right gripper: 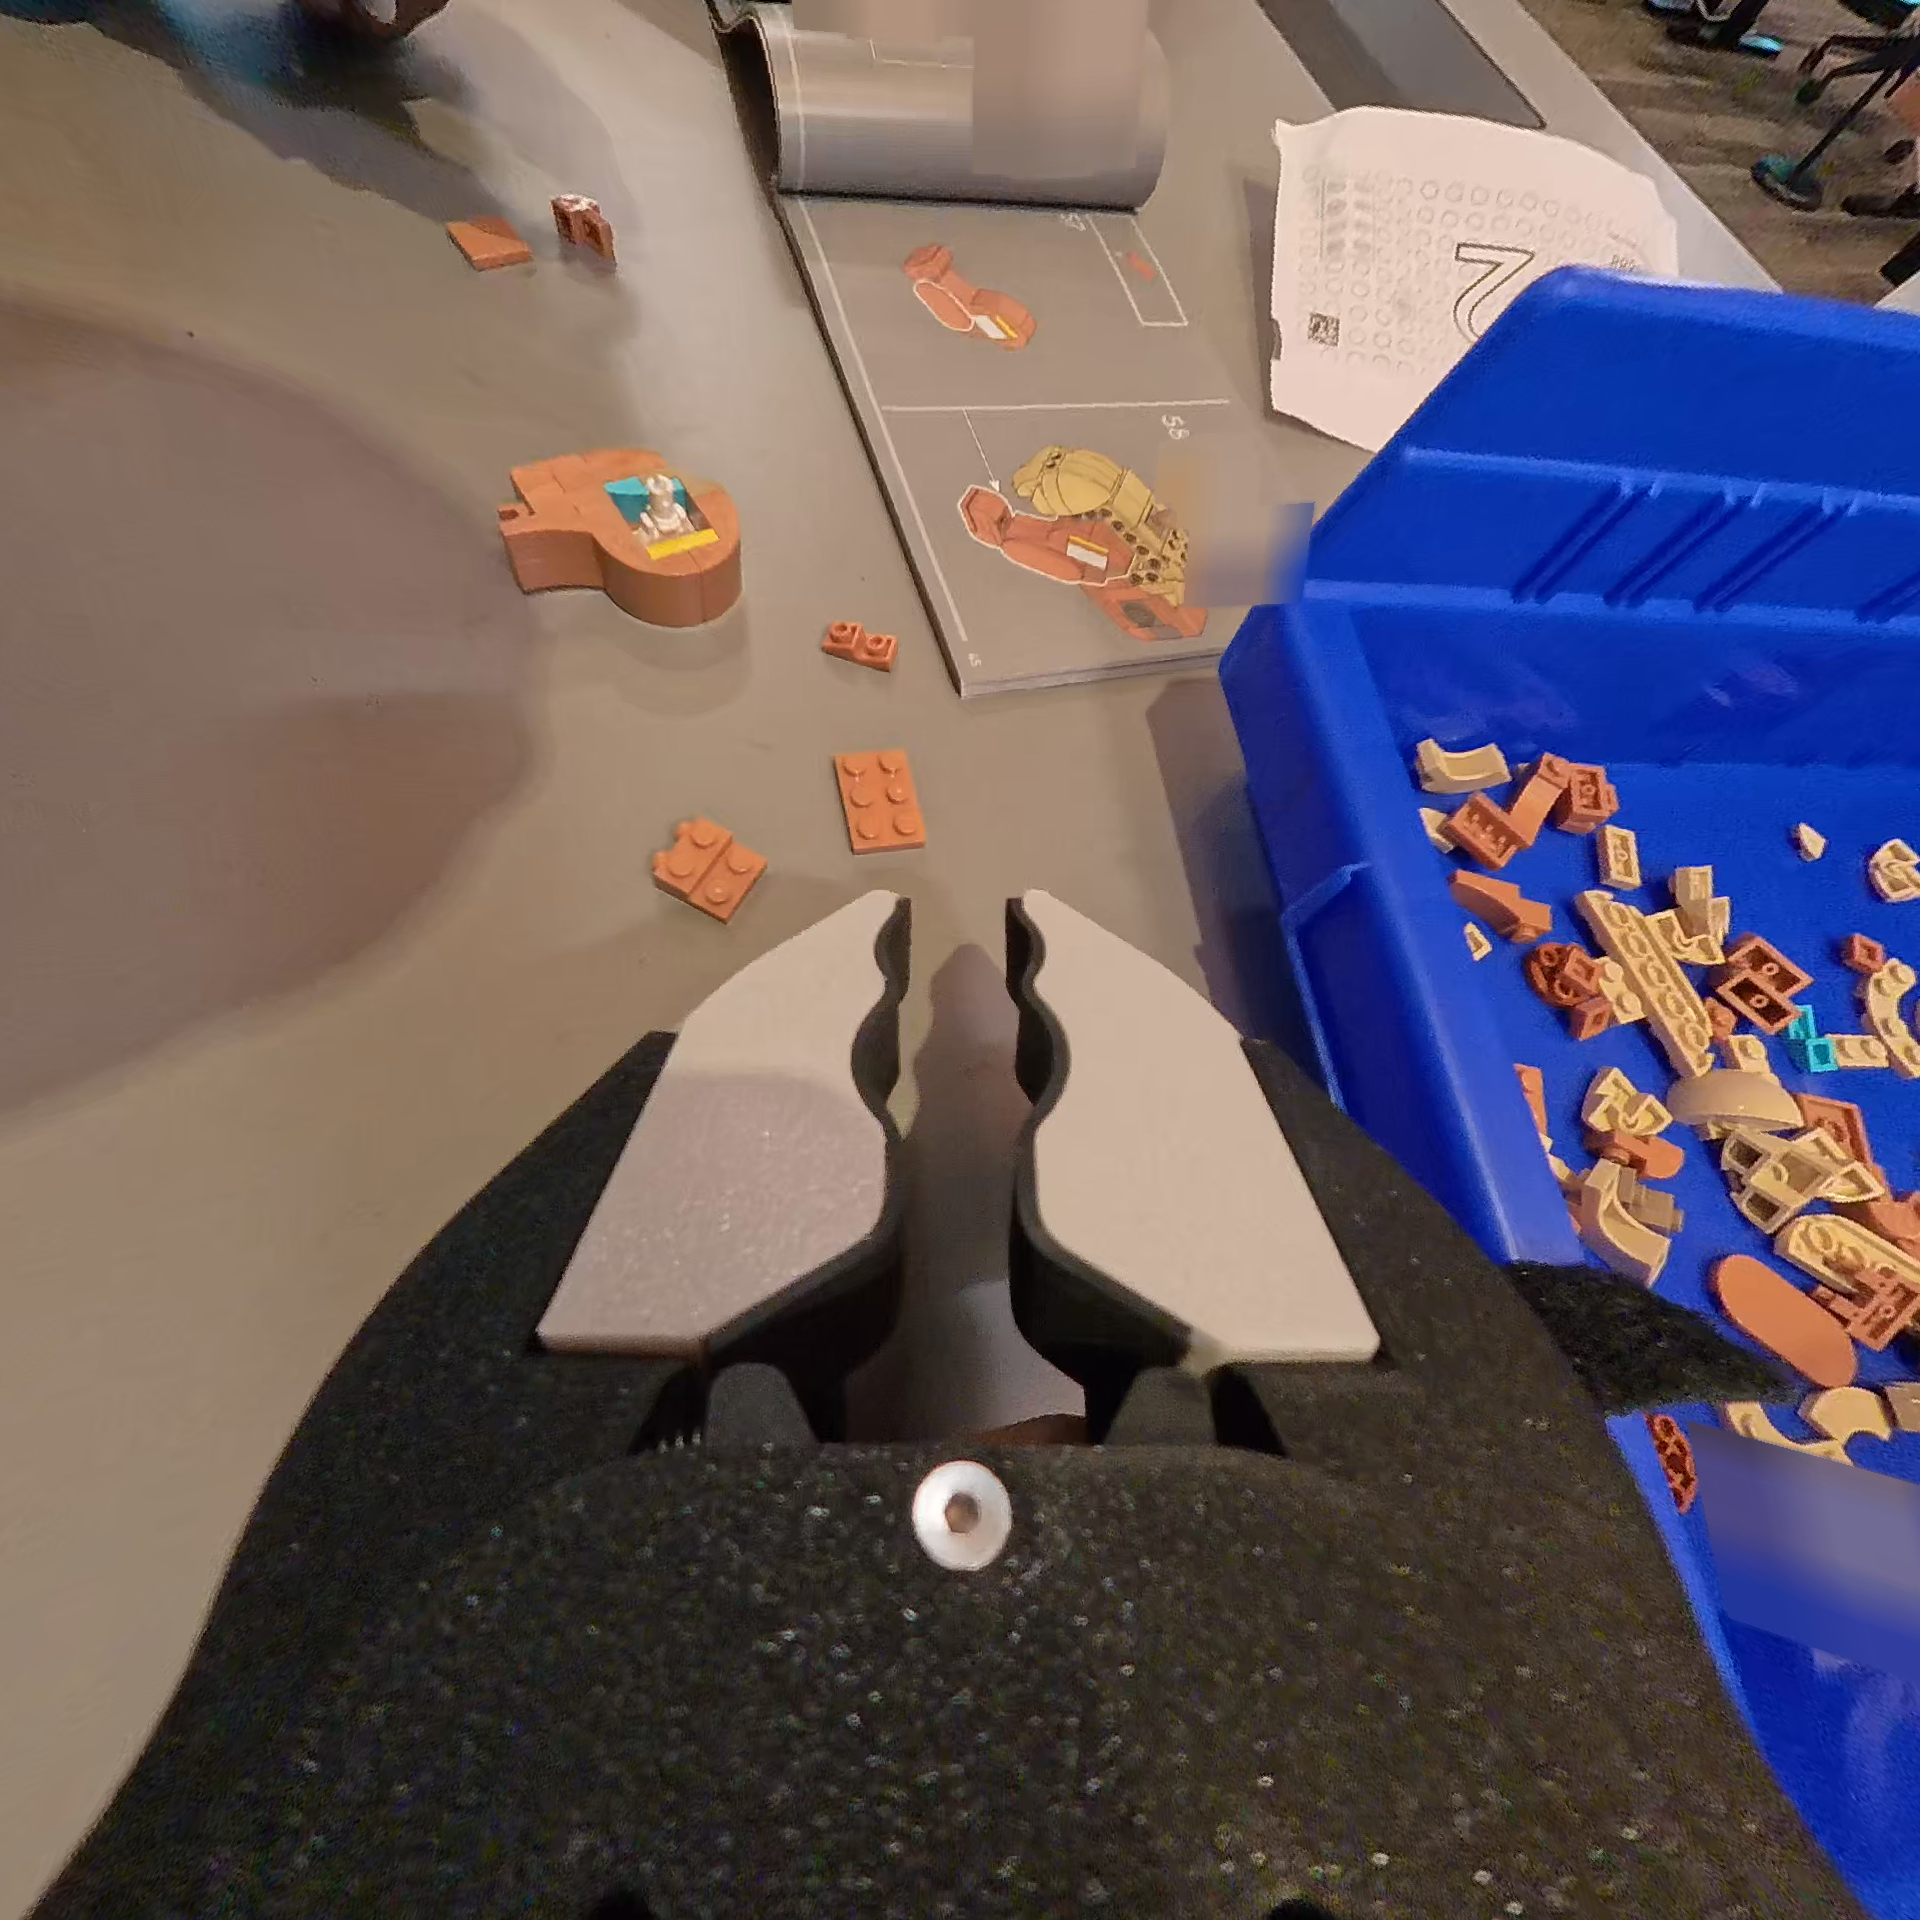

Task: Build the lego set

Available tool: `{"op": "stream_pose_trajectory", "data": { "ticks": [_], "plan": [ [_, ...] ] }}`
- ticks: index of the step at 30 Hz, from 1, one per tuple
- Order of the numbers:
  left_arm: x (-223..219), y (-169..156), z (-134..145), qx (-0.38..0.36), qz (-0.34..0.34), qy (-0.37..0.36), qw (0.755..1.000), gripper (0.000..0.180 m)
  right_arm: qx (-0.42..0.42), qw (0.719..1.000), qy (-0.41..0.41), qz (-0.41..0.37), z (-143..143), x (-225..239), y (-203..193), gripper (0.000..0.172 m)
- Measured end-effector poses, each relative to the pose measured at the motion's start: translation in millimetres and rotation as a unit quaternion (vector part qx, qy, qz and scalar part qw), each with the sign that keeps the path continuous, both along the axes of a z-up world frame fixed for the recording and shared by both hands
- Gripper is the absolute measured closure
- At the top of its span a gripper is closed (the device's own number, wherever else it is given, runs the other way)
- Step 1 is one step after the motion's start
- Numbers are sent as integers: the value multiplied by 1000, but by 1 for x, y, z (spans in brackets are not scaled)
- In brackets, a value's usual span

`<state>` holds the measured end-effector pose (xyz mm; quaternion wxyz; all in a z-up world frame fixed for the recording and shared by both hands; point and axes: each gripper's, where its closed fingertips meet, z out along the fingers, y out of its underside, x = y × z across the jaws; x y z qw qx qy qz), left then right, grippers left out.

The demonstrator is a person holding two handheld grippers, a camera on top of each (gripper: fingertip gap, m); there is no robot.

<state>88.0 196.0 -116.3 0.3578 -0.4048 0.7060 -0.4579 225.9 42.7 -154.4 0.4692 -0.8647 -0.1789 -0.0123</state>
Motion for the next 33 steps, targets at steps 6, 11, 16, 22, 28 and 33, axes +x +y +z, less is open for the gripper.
{"op": "stream_pose_trajectory", "data": {
  "ticks": [6, 11, 16, 22, 28, 33],
  "plan": [
    [0, -1, -3, 7, 2, 8, 1000, 163, 1, 1000, -18, -2, 7, 6, -1, 155],
    [0, 1, -1, -8, 6, 8, 1000, 163, 44, 971, -236, 11, 116, 81, 13, 163],
    [-6, -5, 2, -10, -1, -1, 1000, 163, -251, 919, -255, 164, 50, 143, 14, 167],
    [-9, -2, 3, -23, 2, 1, 1000, 163, -355, 874, -231, 238, 4, 149, 12, 165],
    [-8, -2, 2, -24, 0, 8, 1000, 163, -401, 862, -200, 238, -20, 157, 7, 160],
    [-8, -2, 2, -25, 2, 6, 1000, 163, -412, 863, -193, 221, -25, 160, 8, 161]
  ]
}}
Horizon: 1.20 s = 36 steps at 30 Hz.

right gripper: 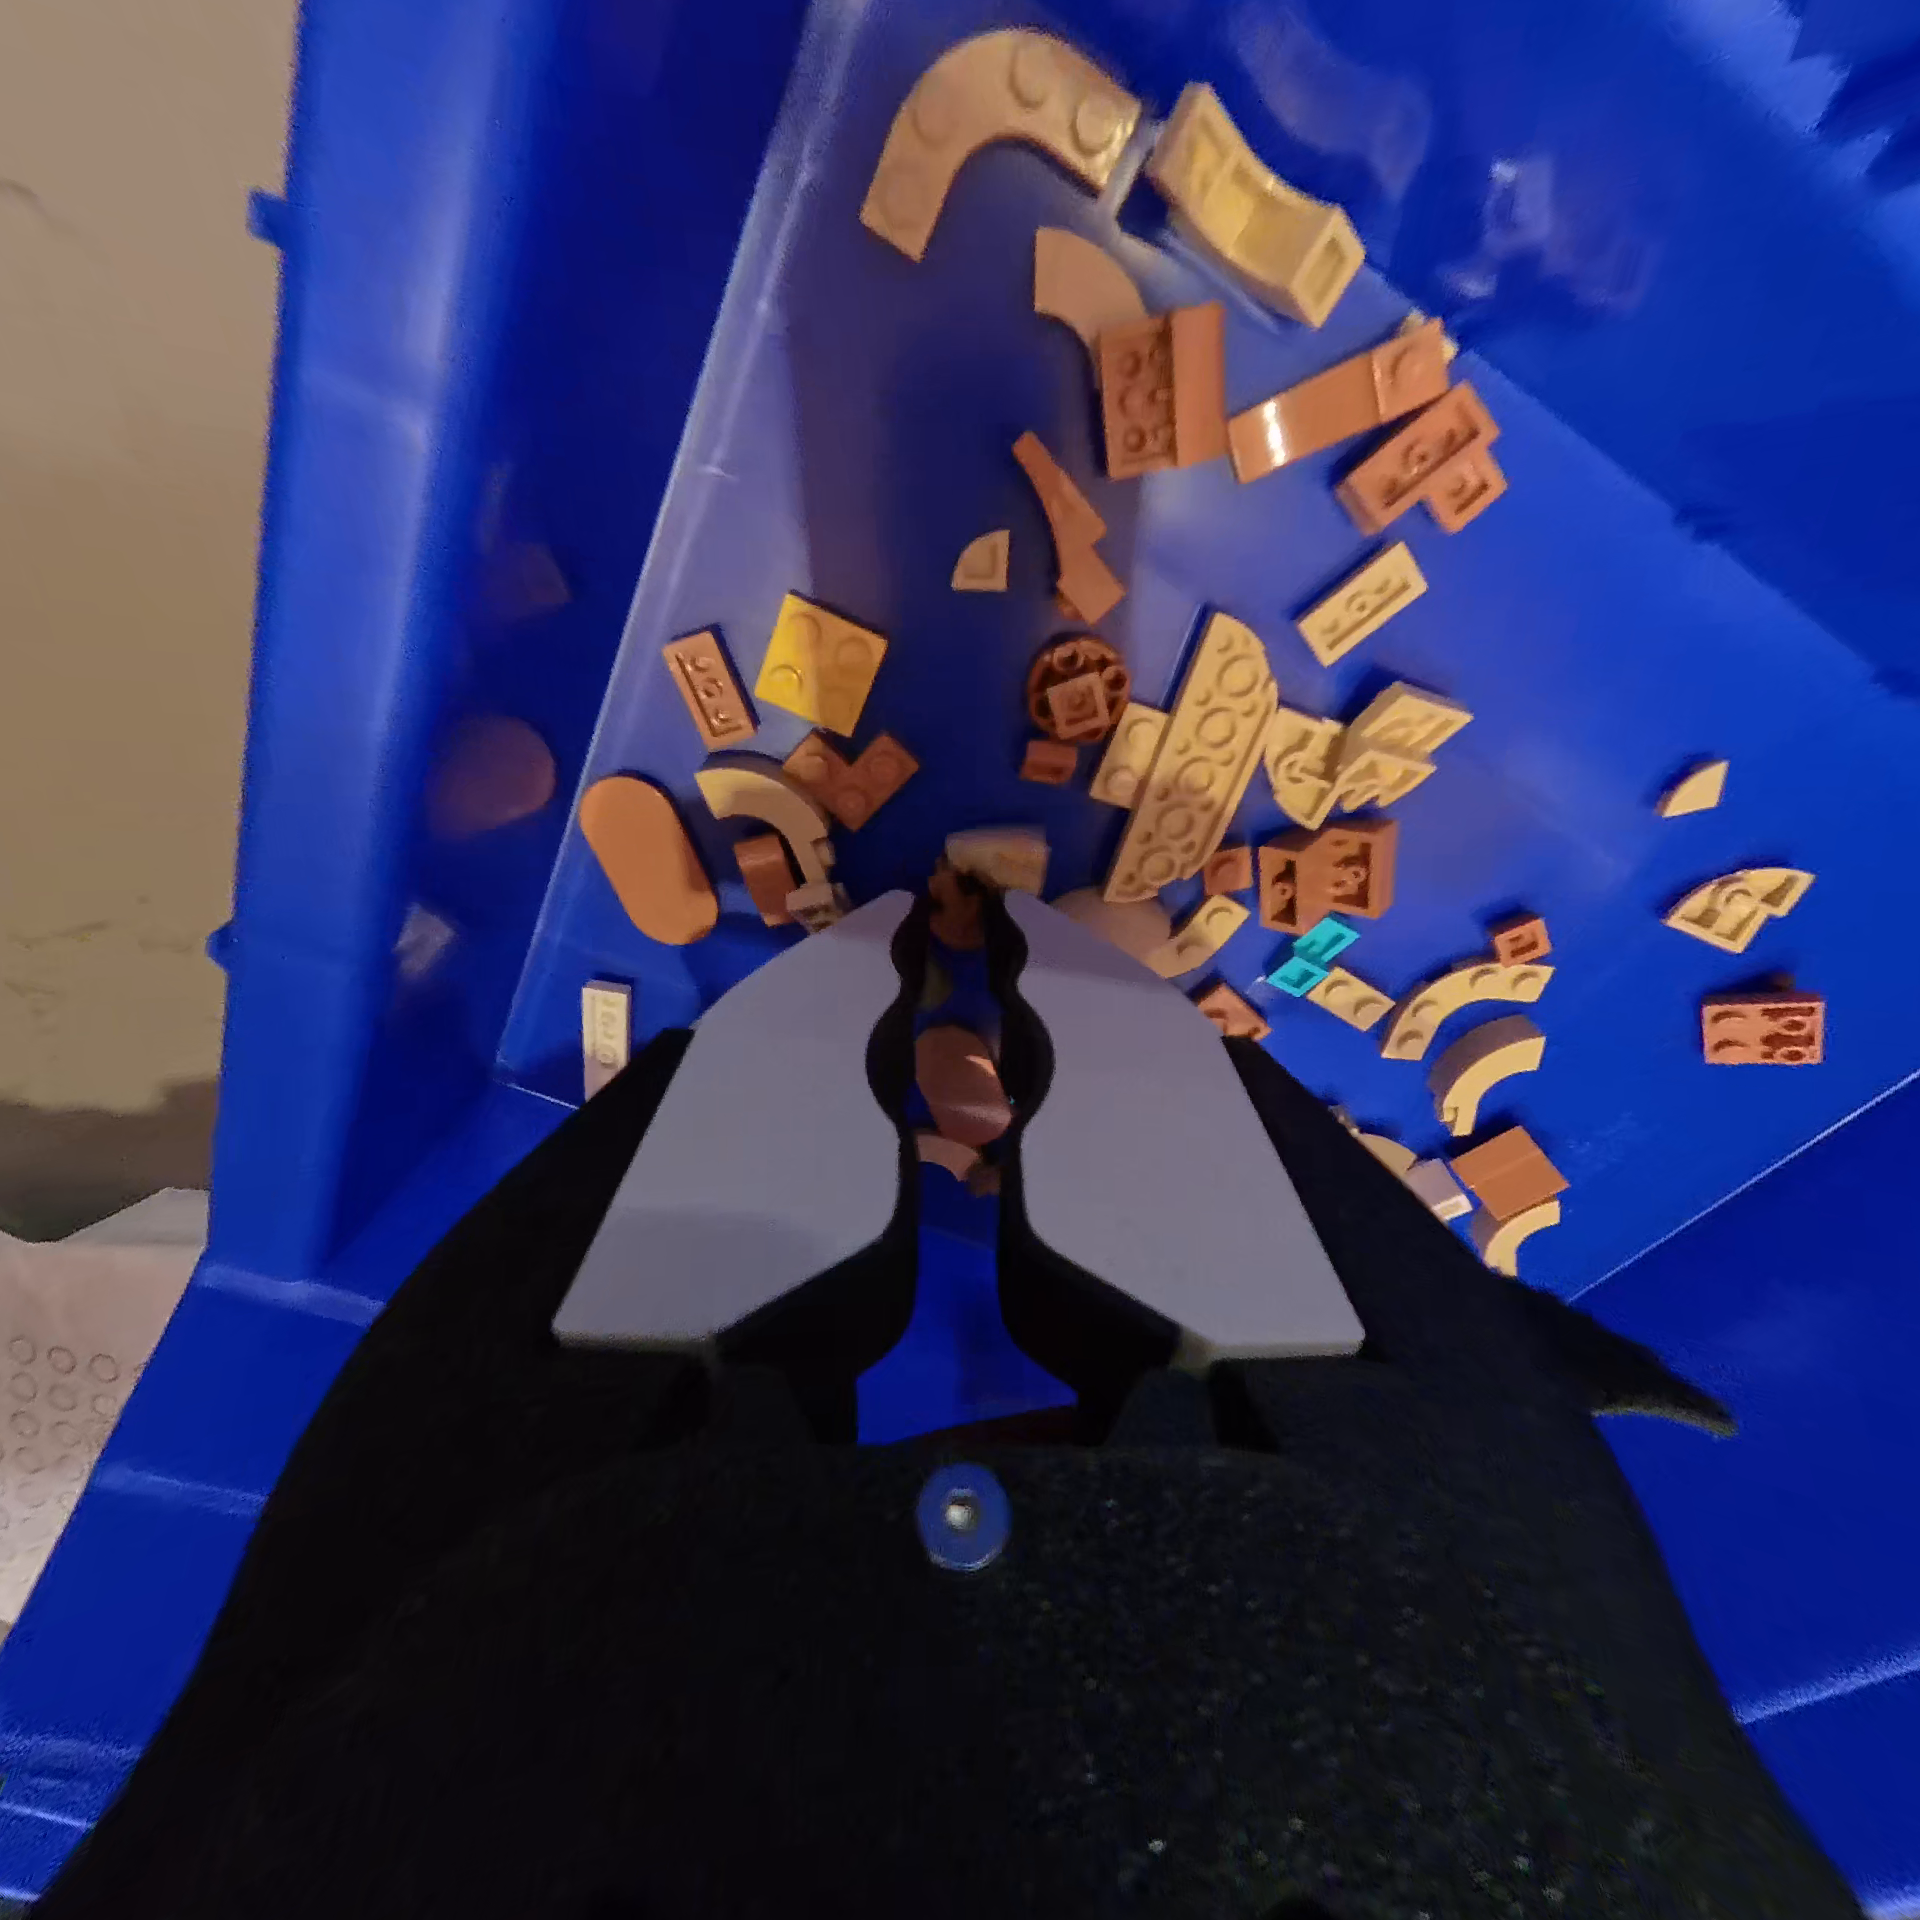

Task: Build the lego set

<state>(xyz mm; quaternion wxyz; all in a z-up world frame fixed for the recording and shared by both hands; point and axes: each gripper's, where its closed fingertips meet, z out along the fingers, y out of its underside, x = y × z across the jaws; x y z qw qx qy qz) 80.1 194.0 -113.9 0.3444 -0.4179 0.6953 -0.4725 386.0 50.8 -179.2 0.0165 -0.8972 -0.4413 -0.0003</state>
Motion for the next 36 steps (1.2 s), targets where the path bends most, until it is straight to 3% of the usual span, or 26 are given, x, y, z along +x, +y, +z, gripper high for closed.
{"op": "stream_pose_trajectory", "data": {
  "ticks": [6, 10, 14, 17, 24, 29, 36],
  "plan": [
    [-1, -2, 1, -5, -5, -1, 1000, 163, 31, 999, -24, -9, 5, 1, 2, 161],
    [-7, -13, -6, -9, -47, 31, 998, 163, 129, 991, -10, -26, 44, -22, 13, 162],
    [-18, -25, -17, 5, -89, 68, 994, 163, 269, 962, 48, -23, 95, -101, 30, 162],
    [-26, -32, -26, 26, -107, 89, 990, 163, 339, 937, 89, -21, 108, -179, 39, 162],
    [-42, -48, -48, 112, -138, 129, 976, 163, 383, 897, 208, -72, 85, -313, 65, 162],
    [-53, -56, -60, 158, -158, 152, 963, 163, 351, 909, 193, -116, 52, -335, 75, 162],
    [-56, -61, -60, 150, -166, 154, 963, 163, 332, 918, 169, -136, 25, -344, 81, 162]
  ]
}}
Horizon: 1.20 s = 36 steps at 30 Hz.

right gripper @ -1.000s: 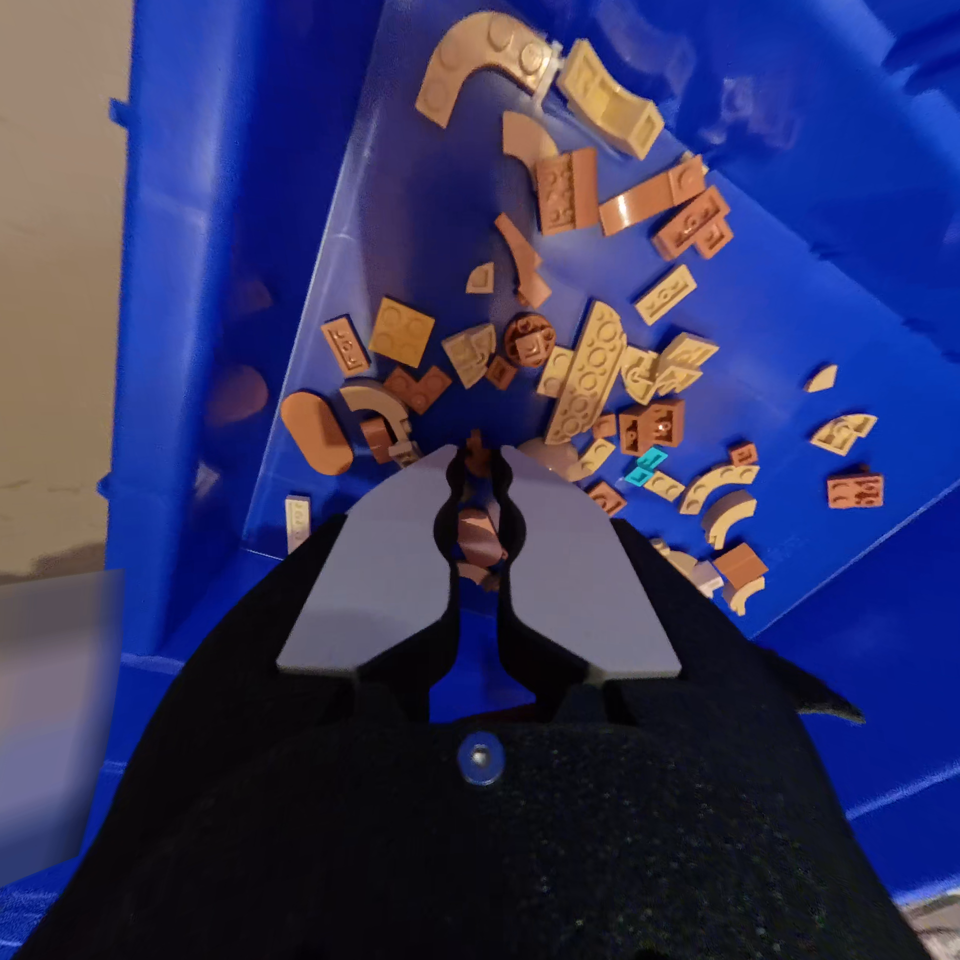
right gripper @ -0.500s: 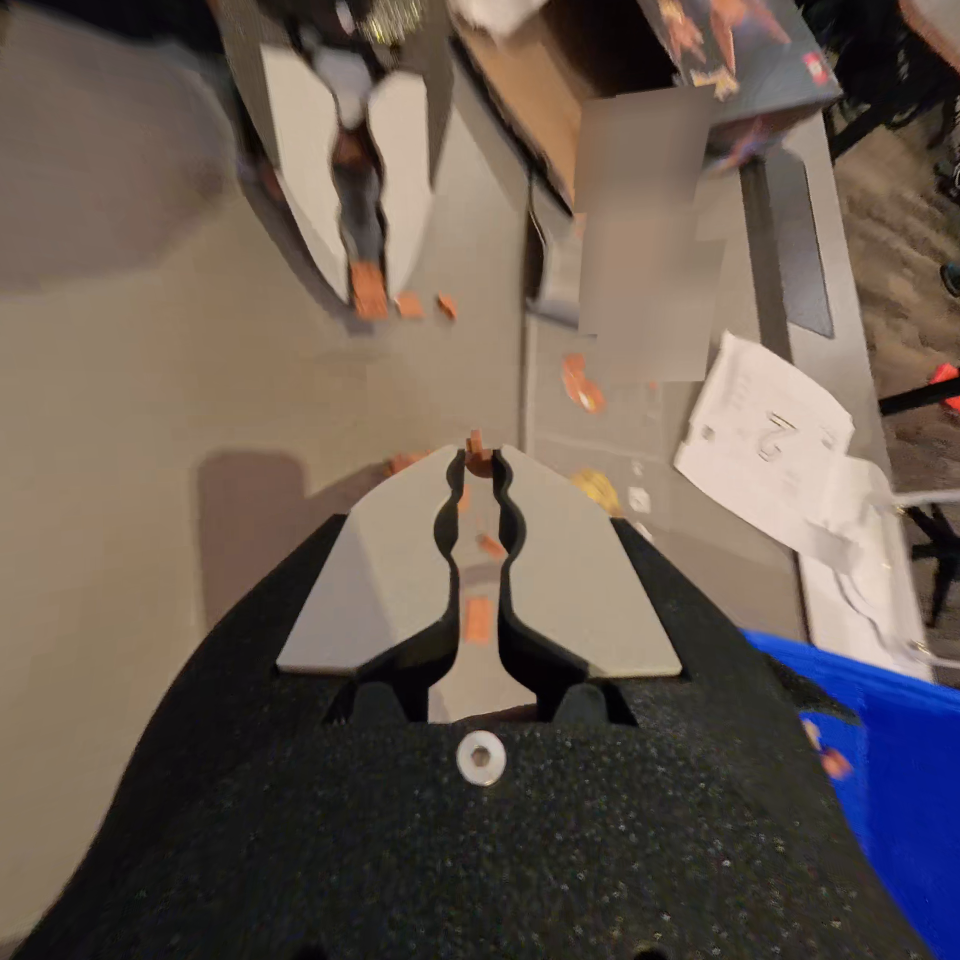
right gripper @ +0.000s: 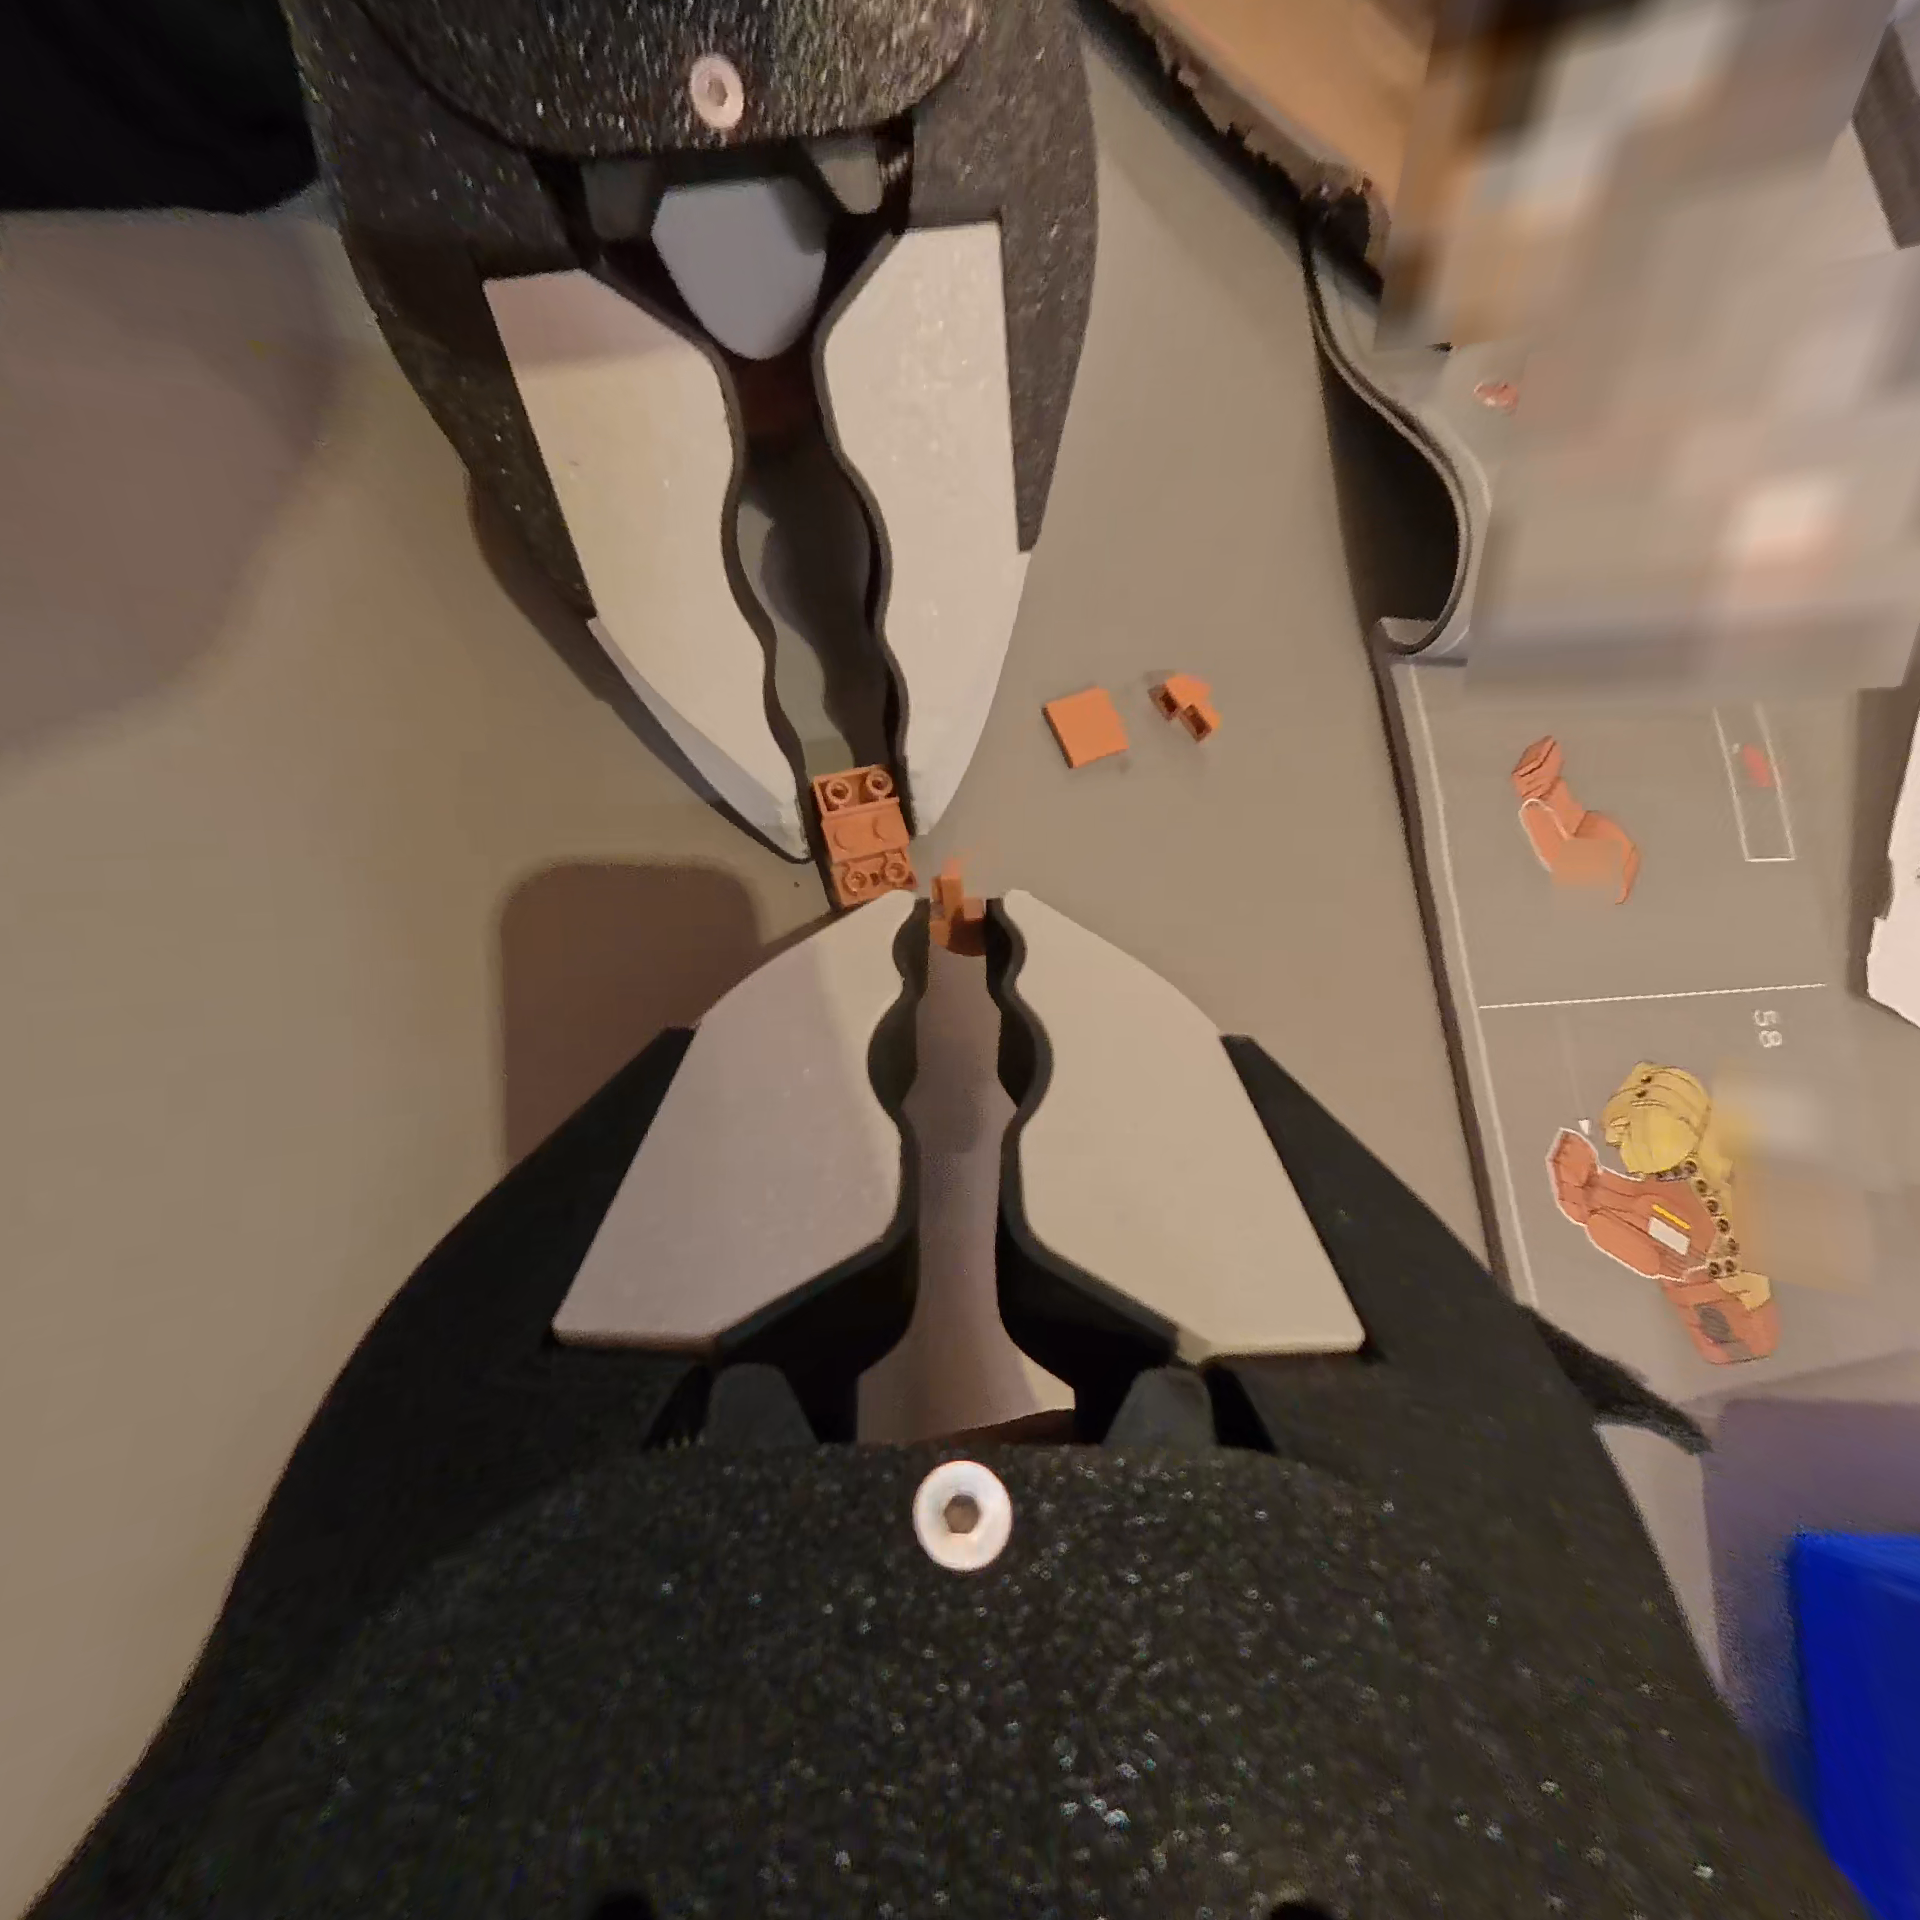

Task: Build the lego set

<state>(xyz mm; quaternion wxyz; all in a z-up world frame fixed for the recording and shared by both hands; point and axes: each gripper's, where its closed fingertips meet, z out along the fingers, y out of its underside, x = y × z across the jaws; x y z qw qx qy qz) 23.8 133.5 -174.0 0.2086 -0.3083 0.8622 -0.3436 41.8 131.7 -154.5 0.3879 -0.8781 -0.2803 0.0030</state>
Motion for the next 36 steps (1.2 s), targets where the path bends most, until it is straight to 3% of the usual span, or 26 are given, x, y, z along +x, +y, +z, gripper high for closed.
{"op": "stream_pose_trajectory", "data": {
  "ticks": [17, 30, 36],
  "plan": [
    [-1, -1, 1, -4, -3, 0, 1000, 163, -29, 999, 4, 32, -18, -12, -2, 160],
    [-2, 0, 0, -13, 3, 9, 1000, 163, -54, 998, 34, 1, -19, -4, -11, 152],
    [-2, 0, 0, -14, 3, 9, 1000, 163, -64, 997, 40, -1, -24, -7, -10, 159]
  ]
}}
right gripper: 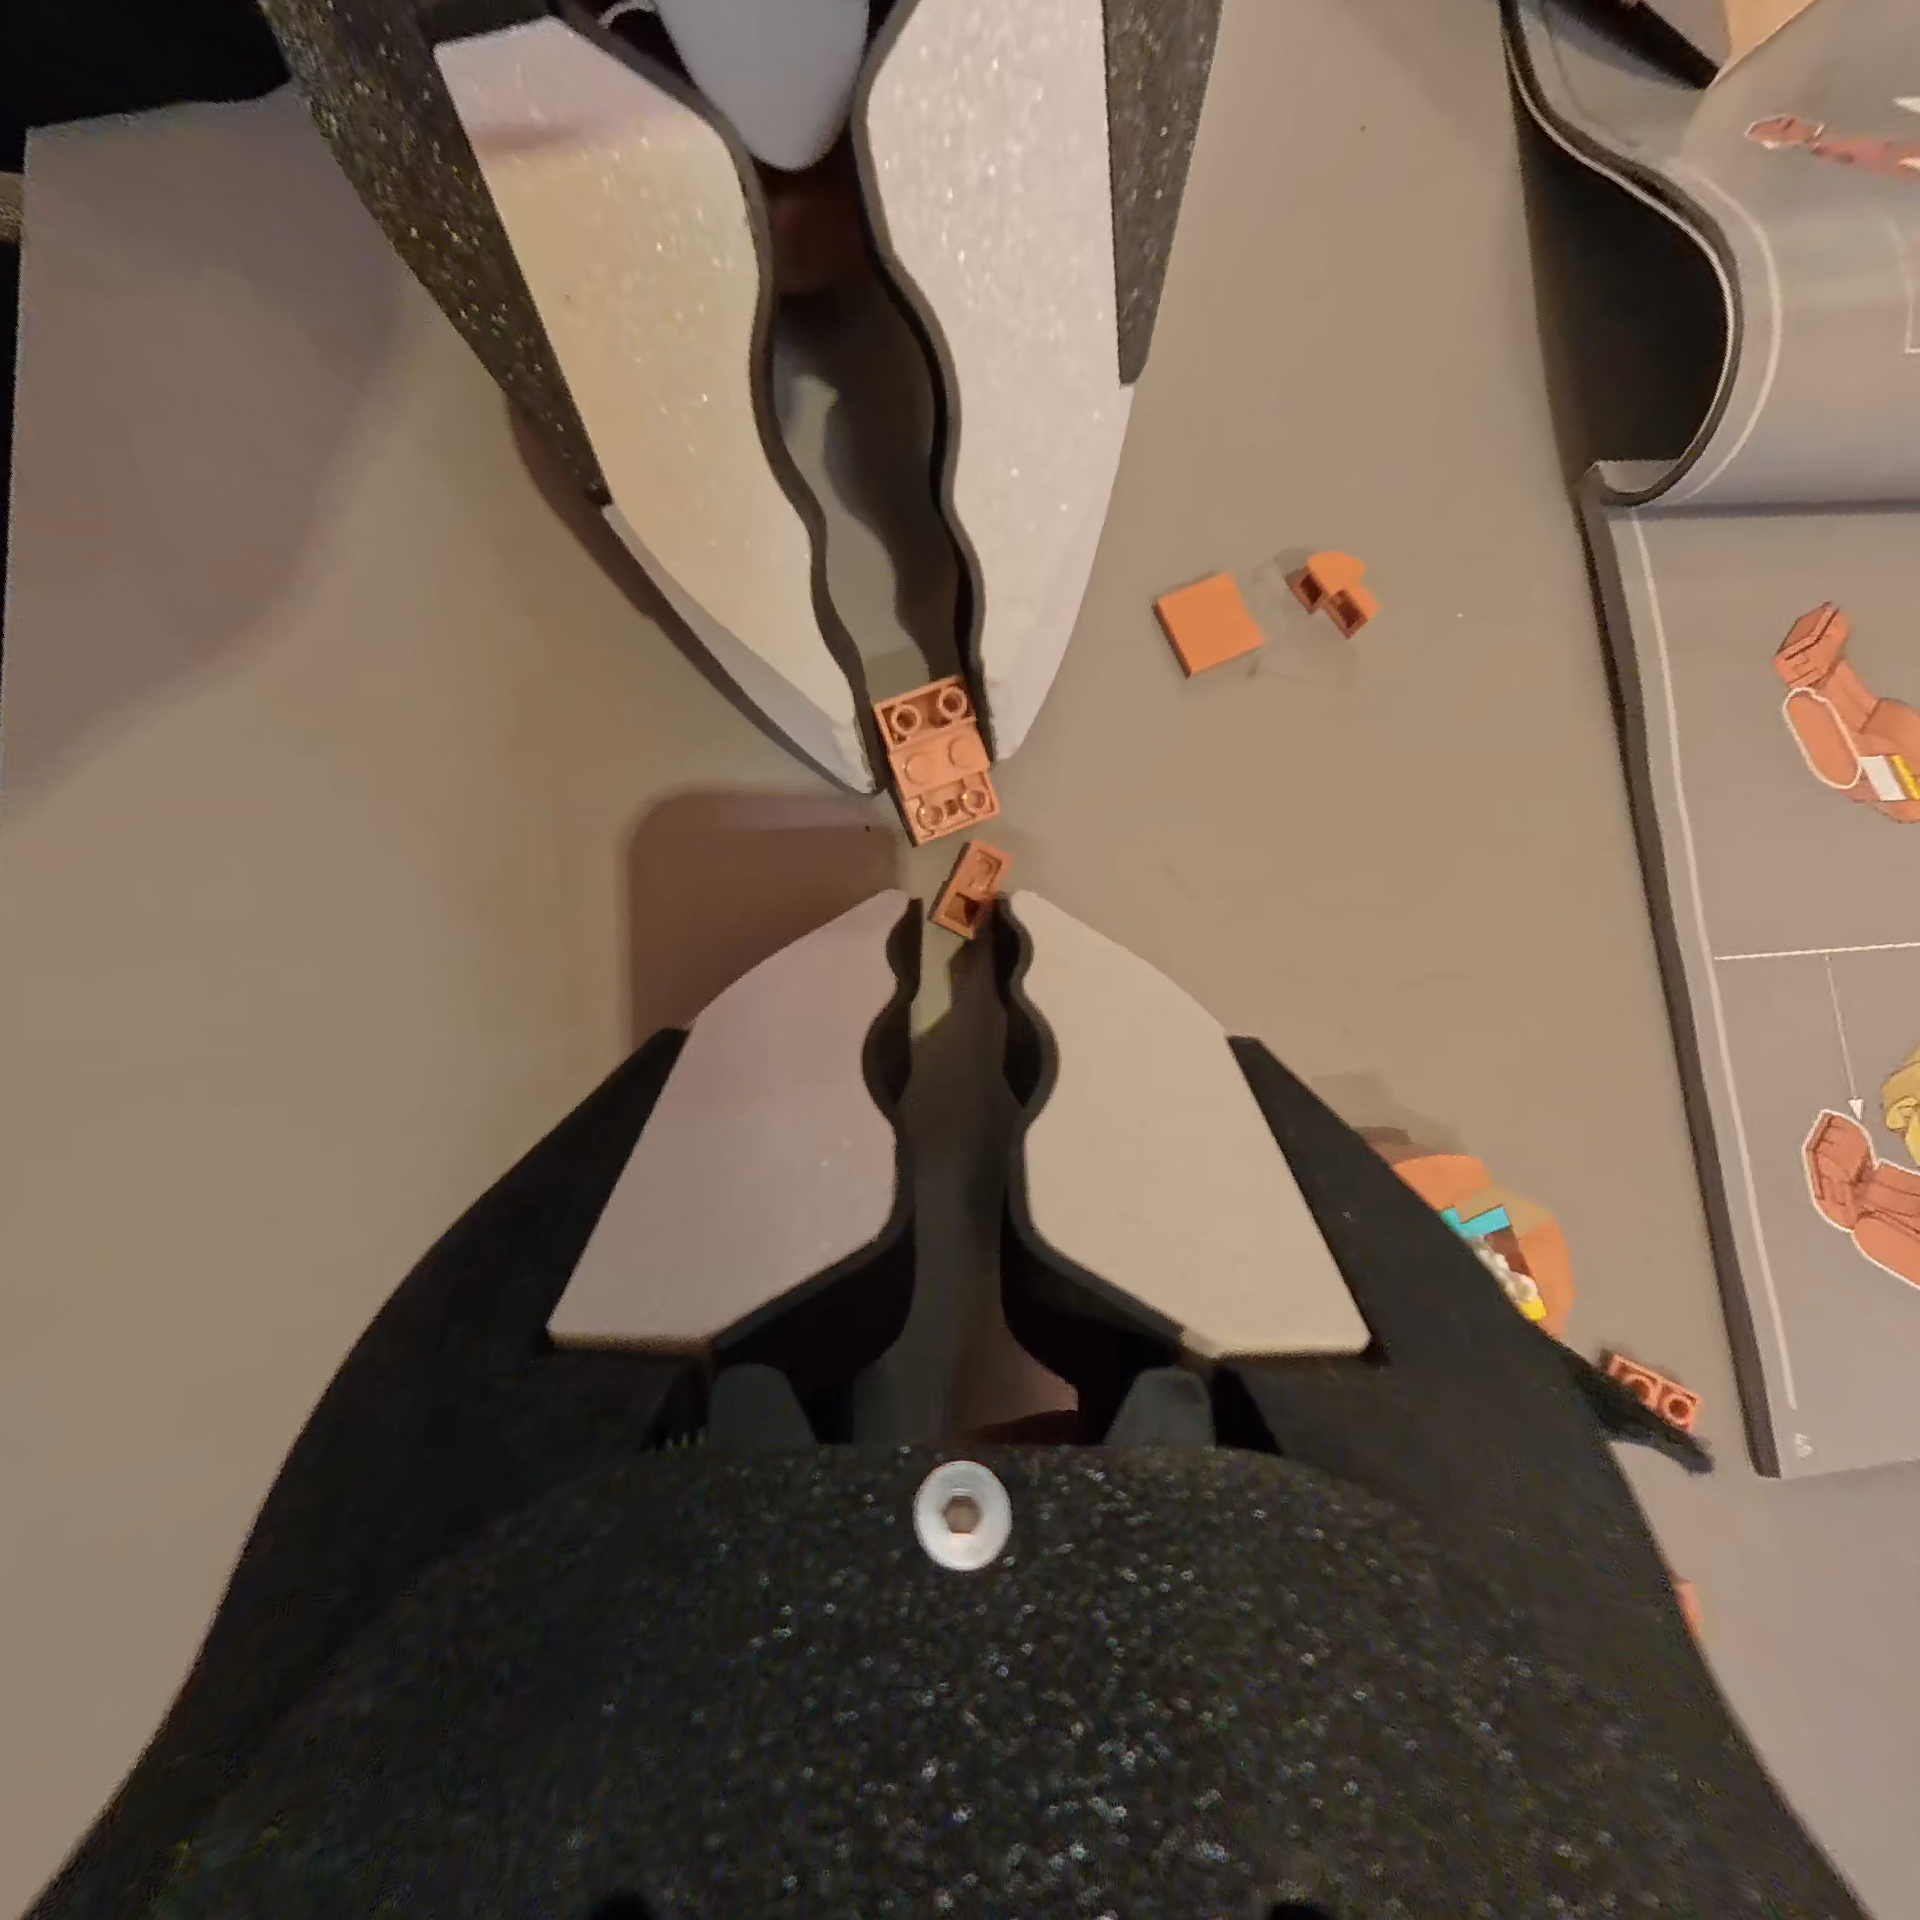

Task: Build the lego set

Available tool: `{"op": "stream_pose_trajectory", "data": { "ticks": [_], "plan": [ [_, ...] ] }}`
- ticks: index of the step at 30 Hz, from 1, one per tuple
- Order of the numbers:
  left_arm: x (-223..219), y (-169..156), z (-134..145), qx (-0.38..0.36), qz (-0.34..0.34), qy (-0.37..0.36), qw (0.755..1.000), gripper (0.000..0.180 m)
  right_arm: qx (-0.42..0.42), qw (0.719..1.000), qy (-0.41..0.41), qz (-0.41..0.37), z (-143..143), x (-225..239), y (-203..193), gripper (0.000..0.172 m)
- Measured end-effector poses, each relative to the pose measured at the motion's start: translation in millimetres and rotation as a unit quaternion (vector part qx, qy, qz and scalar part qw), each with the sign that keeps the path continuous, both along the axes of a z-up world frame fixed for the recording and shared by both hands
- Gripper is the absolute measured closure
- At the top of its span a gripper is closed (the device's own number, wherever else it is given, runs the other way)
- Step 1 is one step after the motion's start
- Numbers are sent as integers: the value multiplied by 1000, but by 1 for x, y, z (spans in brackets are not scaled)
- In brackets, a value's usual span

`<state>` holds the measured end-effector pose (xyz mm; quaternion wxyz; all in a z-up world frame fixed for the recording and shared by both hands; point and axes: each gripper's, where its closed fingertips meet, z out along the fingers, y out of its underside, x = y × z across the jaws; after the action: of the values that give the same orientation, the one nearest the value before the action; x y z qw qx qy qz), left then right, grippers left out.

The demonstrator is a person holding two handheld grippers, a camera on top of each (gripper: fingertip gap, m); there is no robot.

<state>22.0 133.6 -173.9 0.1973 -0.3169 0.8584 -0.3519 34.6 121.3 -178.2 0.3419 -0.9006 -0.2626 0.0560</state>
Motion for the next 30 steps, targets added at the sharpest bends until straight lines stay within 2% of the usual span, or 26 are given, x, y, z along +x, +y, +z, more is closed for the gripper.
{"op": "stream_pose_trajectory", "data": {
  "ticks": [10, 30],
  "plan": [
    [-1, 1, 0, -5, -3, 1, 1000, 163, 11, 1000, 24, 2, 0, 0, 0, 163],
    [2, 3, 8, -79, 4, 37, 996, 163, 32, 990, 134, -2, 16, 4, 3, 163]
  ]
}}
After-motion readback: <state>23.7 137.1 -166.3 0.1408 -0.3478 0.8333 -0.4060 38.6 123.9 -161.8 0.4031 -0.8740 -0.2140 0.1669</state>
